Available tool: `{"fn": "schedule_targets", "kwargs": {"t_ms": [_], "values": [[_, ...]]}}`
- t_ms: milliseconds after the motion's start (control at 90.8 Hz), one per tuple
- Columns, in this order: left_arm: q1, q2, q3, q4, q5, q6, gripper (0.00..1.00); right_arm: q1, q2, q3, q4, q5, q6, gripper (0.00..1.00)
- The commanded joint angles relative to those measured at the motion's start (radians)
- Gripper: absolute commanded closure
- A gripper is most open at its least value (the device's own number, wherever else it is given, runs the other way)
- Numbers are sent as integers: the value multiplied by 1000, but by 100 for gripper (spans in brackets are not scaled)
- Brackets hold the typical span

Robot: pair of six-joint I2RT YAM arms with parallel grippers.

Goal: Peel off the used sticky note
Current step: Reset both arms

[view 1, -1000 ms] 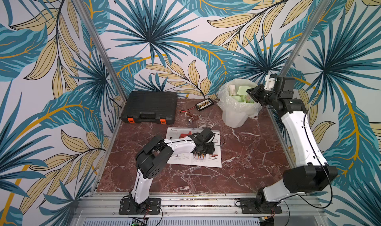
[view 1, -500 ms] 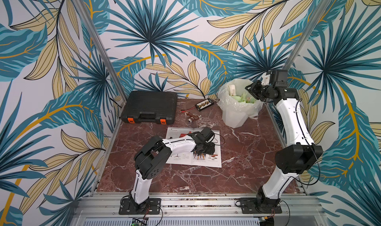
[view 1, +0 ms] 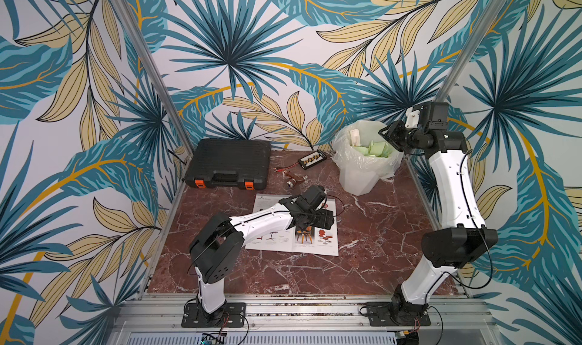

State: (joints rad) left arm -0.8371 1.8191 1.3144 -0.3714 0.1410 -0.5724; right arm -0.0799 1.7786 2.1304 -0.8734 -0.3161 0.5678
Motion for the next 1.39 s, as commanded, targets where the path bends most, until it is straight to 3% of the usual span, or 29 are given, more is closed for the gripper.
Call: {"fn": "schedule_targets", "kwargs": {"t_ms": [0, 220, 408, 474, 485, 507, 551, 815, 1002, 1102, 1267, 1377], "values": [[-1, -71, 3, -12, -31, 19, 18, -5, -102, -49, -1, -34, -19, 56], [17, -234, -78, -5, -131, 57, 11, -4, -356, -380, 202, -31, -45, 49], [31, -440, -171, -36, -332, 107, 0, -4, -630, -775, 465, 62, -87, 39], [36, -523, -212, -45, -417, 126, 0, -4, -721, -921, 557, 113, -108, 29], [36, -537, -219, -46, -431, 129, 0, -4, -732, -944, 573, 123, -112, 26], [37, -567, -231, -47, -459, 136, 0, -4, -767, -989, 600, 137, -117, 9], [40, -623, -261, -45, -520, 151, 0, -5, -833, -1084, 662, 178, -131, 1], [44, -984, -580, 127, -975, 246, 0, -5, -1189, -1642, 1028, 471, -185, 1], [53, -1137, -811, 323, -1252, 402, 0, -4, -1263, -1877, 1135, 615, -233, 1], [92, -1170, -903, 443, -1262, 514, 0, -5, -1235, -1931, 1183, 662, -250, 1], [254, -1176, -1032, 537, -1139, 541, 0, -3, -1091, -1961, 1296, 654, -333, 1], [346, -1149, -1123, 698, -1047, 590, 0, -3, -992, -1974, 1394, 669, -369, 1]]}}
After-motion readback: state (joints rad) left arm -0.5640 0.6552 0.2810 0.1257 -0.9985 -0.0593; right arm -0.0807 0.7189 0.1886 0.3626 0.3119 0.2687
